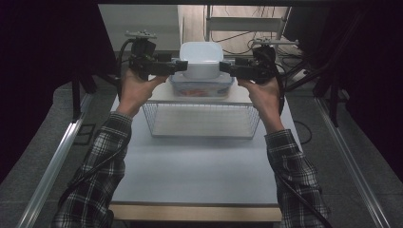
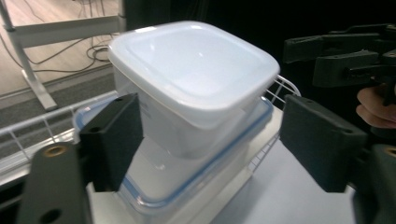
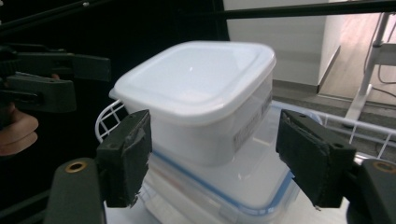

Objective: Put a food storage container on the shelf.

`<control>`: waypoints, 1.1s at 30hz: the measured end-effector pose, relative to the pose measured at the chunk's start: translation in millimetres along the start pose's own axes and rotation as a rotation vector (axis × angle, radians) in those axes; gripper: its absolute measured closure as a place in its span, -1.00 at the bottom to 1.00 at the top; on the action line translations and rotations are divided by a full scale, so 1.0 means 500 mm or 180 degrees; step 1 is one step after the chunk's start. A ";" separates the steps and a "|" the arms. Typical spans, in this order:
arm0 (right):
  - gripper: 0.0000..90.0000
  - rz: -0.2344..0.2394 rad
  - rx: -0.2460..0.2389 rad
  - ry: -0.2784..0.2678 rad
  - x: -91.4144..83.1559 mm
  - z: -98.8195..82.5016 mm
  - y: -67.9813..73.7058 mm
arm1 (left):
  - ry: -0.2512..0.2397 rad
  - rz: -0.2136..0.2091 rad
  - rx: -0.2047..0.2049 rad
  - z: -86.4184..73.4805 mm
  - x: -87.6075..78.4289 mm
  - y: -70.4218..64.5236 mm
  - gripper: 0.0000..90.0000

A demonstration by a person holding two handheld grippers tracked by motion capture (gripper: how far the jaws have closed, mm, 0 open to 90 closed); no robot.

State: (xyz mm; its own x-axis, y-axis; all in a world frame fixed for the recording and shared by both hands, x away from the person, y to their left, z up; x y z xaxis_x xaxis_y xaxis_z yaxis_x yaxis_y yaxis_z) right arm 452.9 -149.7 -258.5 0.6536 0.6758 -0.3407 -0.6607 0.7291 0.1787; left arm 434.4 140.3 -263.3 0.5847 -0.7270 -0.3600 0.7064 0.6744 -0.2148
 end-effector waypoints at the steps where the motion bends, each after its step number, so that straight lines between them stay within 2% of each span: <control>1: -0.44 0.0024 0.0005 0.0023 -0.005 -0.011 0.000 | 0.0047 -0.0020 0.0057 -0.010 0.001 -0.007 -0.63; 6: -0.54 0.0076 -0.0078 0.0056 -0.008 -0.031 0.006 | 0.0116 -0.0024 0.0171 -0.031 0.002 -0.019 -0.71; 7: -0.56 0.0083 -0.0096 0.0070 -0.008 -0.035 0.008 | 0.0144 -0.0022 0.0247 -0.042 0.002 -0.022 -0.73; 8: -0.56 0.0083 -0.0096 0.0070 -0.008 -0.035 0.008 | 0.0144 -0.0022 0.0247 -0.042 0.002 -0.022 -0.76; 10: -0.60 0.0107 -0.0128 0.0093 -0.009 -0.049 0.011 | 0.0152 0.0011 0.0348 -0.058 0.000 -0.023 -0.80; 16: -0.69 0.0177 -0.0182 0.0120 -0.011 -0.074 0.015 | 0.0139 0.0053 0.0490 -0.087 -0.008 -0.026 -0.89; 21: -0.75 0.0197 -0.0238 0.0126 -0.014 -0.088 0.017 | 0.0107 0.0017 0.0514 -0.108 -0.015 -0.033 -0.90; 33: -0.85 0.0212 -0.0365 0.0164 -0.020 -0.115 0.028 | 0.0151 -0.0025 0.0515 -0.150 -0.020 -0.044 -0.90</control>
State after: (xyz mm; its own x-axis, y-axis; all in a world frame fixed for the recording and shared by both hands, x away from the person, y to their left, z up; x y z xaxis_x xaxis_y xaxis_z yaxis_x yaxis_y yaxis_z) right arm 415.7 -152.5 -305.8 0.5890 0.7138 -0.3790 -0.7419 0.6635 0.0968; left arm 383.0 142.3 -322.8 0.5620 -0.7228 -0.4021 0.7682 0.6364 -0.0703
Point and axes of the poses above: each handheld gripper's, and its own axes: x roughly forward along the jaws, z roughly out of its top, y roughly to its left, the point moved 2 cm from there along x, roughly forward along the jaws, and after that the axes turned 2 degrees about -z, right-handed, at the moved point
